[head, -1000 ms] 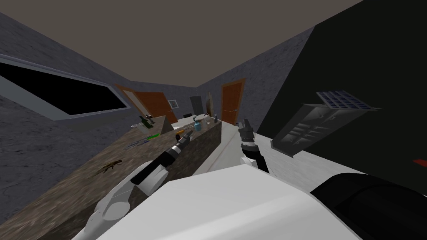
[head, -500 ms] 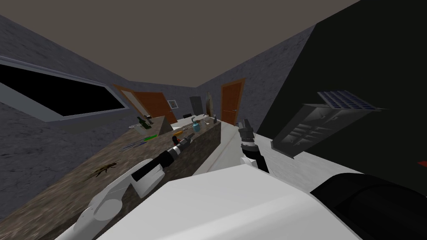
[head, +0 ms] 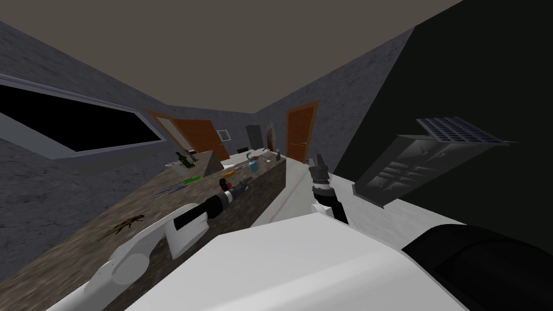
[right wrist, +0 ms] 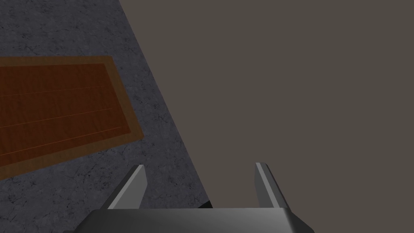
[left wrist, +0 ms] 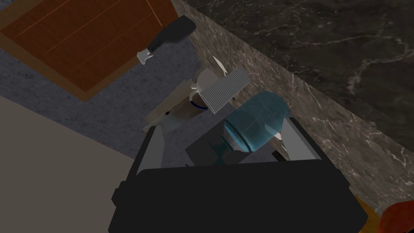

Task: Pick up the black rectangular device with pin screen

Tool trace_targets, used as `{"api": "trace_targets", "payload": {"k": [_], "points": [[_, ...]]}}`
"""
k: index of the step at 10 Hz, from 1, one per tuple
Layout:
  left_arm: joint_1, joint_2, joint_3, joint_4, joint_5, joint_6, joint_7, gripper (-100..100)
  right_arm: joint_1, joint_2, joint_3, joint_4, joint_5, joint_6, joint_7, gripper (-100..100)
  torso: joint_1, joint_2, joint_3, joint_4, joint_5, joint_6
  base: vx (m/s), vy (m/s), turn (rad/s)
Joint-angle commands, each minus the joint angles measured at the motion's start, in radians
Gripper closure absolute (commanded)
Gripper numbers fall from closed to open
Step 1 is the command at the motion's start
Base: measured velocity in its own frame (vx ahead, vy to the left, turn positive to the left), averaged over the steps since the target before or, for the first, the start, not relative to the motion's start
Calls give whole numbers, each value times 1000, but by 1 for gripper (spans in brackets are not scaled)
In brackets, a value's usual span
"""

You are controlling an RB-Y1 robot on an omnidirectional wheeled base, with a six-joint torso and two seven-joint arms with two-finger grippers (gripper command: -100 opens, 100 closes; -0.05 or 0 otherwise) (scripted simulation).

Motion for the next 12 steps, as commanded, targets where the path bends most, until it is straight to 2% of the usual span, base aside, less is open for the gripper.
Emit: {"api": "trace_targets", "payload": {"k": [1,2,3,4,5,6,7,8,9,10,11,12], "points": [[-2,50,-7,-4,11,30,10,-100,0,0,0,0,0,0,0,0,0,0,0,0,0,0,48,-26,15],[-12,81,-21,-8,36,68,29,-100,0,0,0,0,0,0,0,0,0,1,0,0,0,0,69,-21,27],[-12,110,-21,-8,36,74,29,-100,0,0,0,0,0,0,0,0,0,0,0,0,0,0,63,-13,16],[-22,142,-35,-11,62,113,49,-100,0,0,0,0,0,0,0,0,1,0,0,0,0,0,65,-20,32],[-22,170,-35,-11,62,117,49,-100,0,0,0,0,0,0,0,0,1,0,0,0,0,0,62,-17,21],[-32,200,-48,-13,88,154,70,-100,0,0,0,0,0,0,0,0,1,0,0,0,0,0,91,-9,42],[-32,228,-48,-13,88,158,70,-100,0,0,0,0,0,0,0,0,1,-2,-1,0,0,0,79,-12,16],[-42,264,-62,-16,113,193,91,-100,0,0,0,0,0,0,0,0,1,-1,-1,0,0,0,86,-7,36],[-42,285,-62,-16,113,197,91,-100,0,0,0,0,0,0,0,0,2,-2,-1,0,0,0,70,-2,23],[-52,322,-75,-18,138,234,112,-100,0,0,0,0,0,0,0,0,2,-1,-1,0,1,0,83,8,37],[-52,340,-75,-18,138,234,112,-100,0,0,0,0,0,0,0,0,3,-1,-1,0,1,0,73,-2,21],[-61,375,-87,-19,163,270,133,-100,0,0,0,0,0,0,0,0,2,-1,-1,0,1,0,81,-7,42]]}}
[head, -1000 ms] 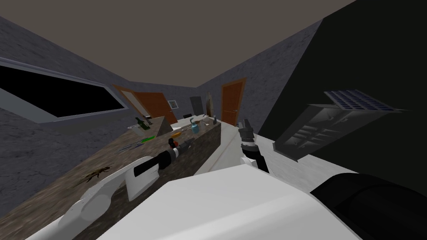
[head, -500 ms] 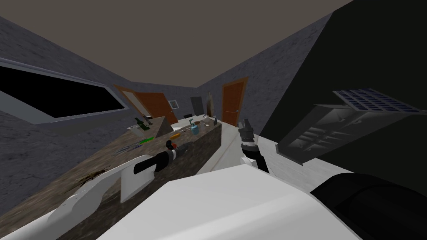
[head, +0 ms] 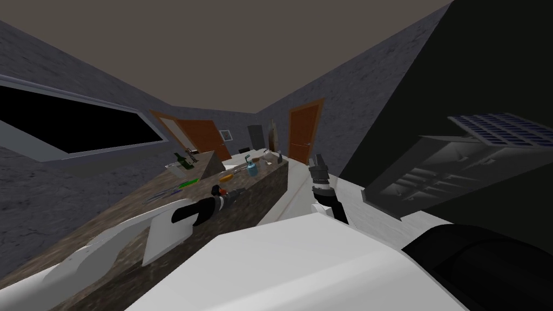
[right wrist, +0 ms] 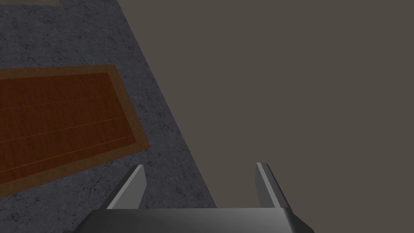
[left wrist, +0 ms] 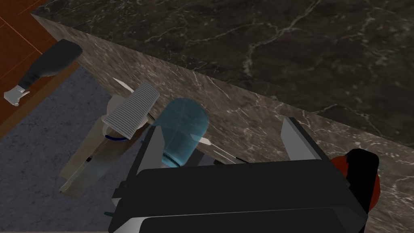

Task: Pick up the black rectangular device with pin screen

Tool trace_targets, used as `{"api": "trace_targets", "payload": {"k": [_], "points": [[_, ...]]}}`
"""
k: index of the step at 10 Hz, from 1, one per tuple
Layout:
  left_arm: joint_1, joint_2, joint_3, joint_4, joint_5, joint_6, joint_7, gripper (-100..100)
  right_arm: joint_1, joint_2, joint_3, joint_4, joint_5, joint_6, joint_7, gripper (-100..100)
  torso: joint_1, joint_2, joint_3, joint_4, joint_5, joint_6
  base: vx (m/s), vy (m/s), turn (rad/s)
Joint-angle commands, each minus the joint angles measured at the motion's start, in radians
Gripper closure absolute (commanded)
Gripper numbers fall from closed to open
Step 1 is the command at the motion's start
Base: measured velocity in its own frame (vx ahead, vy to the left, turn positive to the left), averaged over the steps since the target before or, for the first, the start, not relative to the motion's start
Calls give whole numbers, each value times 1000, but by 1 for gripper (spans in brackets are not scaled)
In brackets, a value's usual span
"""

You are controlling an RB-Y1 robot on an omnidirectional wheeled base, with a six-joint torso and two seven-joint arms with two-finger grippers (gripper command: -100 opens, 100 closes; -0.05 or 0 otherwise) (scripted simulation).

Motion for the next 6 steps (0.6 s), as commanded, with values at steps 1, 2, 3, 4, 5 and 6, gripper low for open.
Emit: {"api": "trace_targets", "payload": {"k": [1,2,3,4,5,6], "points": [[-19,29,-17,5,12,25,8,-100,0,0,0,0,0,0,0,0,0,0,0,0,0,0,70,3,29],[-28,72,-30,3,36,60,29,-100,0,0,0,0,0,0,0,0,0,1,0,0,0,0,93,6,51],[-36,103,-41,2,58,87,49,-100,0,0,0,0,0,0,0,0,1,-1,0,0,0,0,141,-4,53],[-36,129,-41,2,58,92,49,-100,0,0,0,0,0,0,0,0,0,-3,-2,-1,0,0,107,7,25],[-45,163,-53,0,80,123,68,-100,0,0,0,0,0,0,0,0,1,-2,-1,-1,0,0,88,8,29],[-45,176,-53,0,80,123,68,-100,0,0,0,0,0,0,0,0,1,-1,-1,0,0,0,70,4,22]]}}
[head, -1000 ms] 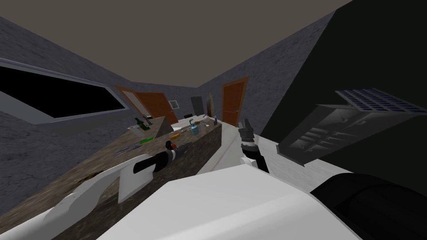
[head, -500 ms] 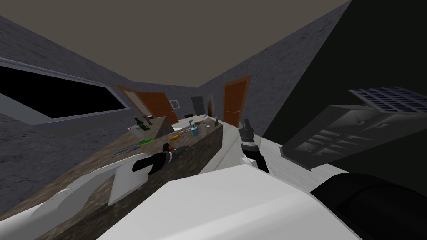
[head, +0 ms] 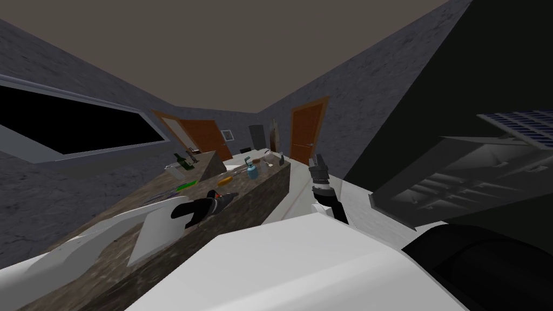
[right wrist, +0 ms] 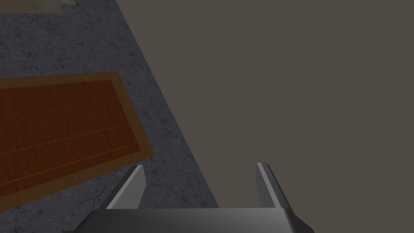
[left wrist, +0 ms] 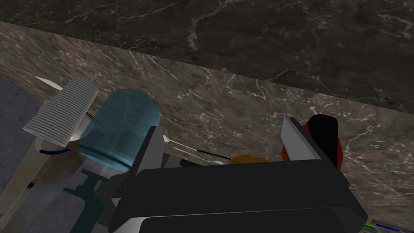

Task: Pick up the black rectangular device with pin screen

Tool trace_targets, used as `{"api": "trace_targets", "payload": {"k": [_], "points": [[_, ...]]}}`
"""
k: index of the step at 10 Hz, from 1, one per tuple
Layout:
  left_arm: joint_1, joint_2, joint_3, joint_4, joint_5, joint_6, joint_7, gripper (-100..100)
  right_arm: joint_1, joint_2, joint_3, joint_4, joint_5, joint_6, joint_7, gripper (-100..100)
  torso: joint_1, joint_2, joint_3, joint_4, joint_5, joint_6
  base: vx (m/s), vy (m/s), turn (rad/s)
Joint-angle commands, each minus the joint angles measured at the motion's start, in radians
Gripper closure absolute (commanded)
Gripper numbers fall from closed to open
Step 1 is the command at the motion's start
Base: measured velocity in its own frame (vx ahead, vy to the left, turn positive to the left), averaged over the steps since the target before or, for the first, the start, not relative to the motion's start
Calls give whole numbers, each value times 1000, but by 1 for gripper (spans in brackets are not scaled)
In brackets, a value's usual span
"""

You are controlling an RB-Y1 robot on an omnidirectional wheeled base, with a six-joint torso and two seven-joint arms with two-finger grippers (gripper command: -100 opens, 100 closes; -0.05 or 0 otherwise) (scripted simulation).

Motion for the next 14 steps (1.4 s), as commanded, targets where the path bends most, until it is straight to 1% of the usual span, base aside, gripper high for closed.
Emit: {"api": "trace_targets", "payload": {"k": [1,2,3,5,7,9,10,11,12,14], "points": [[-13,50,-14,-6,23,43,21,-100,0,0,0,0,0,0,0,0,0,0,0,0,0,0,83,9,39],[-20,76,-24,-7,42,70,38,-100,0,0,0,0,0,0,0,0,0,0,0,0,0,0,122,12,47],[-20,94,-24,-7,42,70,38,-100,0,0,0,0,0,0,0,0,0,-2,-1,0,0,0,91,2,17],[-32,165,-43,-11,75,117,67,-100,0,0,0,0,0,0,0,0,0,0,0,0,0,0,91,2,31],[-40,219,-59,-15,100,155,88,-100,0,0,0,0,0,0,0,0,0,-2,-1,0,0,0,114,1,27],[-43,254,-71,-18,117,180,102,-100,0,0,0,0,0,0,0,0,1,-2,-1,0,0,0,105,16,6],[-43,243,-66,-13,115,168,94,-100,0,0,0,0,0,0,0,0,1,-2,-1,0,0,0,44,4,0],[-44,244,-67,-13,116,172,94,0,0,0,0,0,0,0,0,0,0,1,1,0,0,0,9,1,-1],[-24,217,-79,20,82,147,68,-100,0,0,0,0,0,0,0,0,0,4,2,1,0,0,38,-25,60],[-9,196,-89,46,54,127,46,-100,0,0,0,0,0,0,0,0,-3,3,2,1,0,0,41,-43,115]]}}
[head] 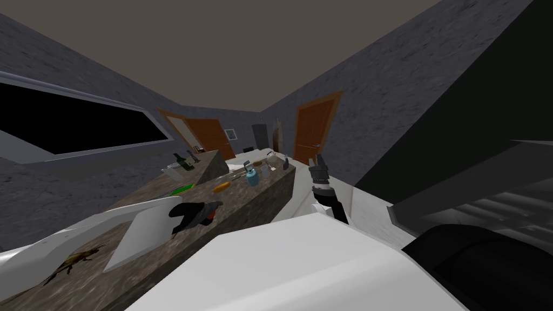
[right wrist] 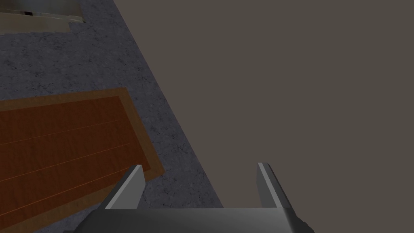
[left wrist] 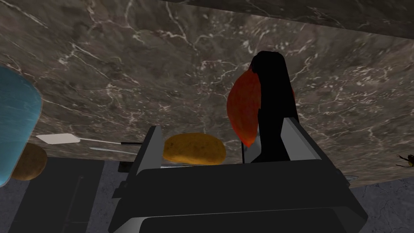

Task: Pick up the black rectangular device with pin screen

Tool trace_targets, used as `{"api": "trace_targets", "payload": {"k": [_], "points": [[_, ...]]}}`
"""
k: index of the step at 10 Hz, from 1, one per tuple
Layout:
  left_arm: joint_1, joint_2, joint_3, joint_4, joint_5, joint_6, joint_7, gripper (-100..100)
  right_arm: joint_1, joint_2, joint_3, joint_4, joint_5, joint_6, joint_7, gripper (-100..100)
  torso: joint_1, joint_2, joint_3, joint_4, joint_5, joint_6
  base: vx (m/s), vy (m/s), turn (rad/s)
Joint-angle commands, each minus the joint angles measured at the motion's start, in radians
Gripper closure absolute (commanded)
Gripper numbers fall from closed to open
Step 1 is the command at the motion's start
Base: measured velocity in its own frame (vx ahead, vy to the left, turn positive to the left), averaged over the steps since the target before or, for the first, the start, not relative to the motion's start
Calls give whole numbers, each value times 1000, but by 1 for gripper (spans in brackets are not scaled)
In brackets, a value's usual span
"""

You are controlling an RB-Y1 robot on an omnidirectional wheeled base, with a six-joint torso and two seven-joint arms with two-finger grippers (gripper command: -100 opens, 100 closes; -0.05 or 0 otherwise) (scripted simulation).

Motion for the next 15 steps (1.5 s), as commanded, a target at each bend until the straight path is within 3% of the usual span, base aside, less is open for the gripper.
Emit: {"api": "trace_targets", "payload": {"k": [1,2,6,8,13,15], "points": [[0,0,0,0,0,0,0,-100,0,0,0,0,0,0,0,0,0,0,0,0,0,0,10,-13,22],[1,-1,-1,1,-2,-3,-2,100,0,0,0,0,0,0,0,0,1,1,1,0,0,0,0,0,0],[1,0,-1,1,-1,-3,-2,100,0,0,0,0,0,0,0,0,2,2,1,1,0,0,0,0,0],[-2,-10,0,-14,5,1,-8,-100,0,0,0,0,0,0,0,0,2,2,1,1,0,0,-50,-38,-23],[-70,-49,47,-70,32,44,-60,-100,-1,0,0,0,0,0,0,0,-7,12,7,3,-2,1,-147,-127,-168],[-100,-34,53,-84,60,61,-63,-100,-1,0,0,0,0,0,0,0,-3,12,7,3,-1,0,-158,-33,-120]]}}
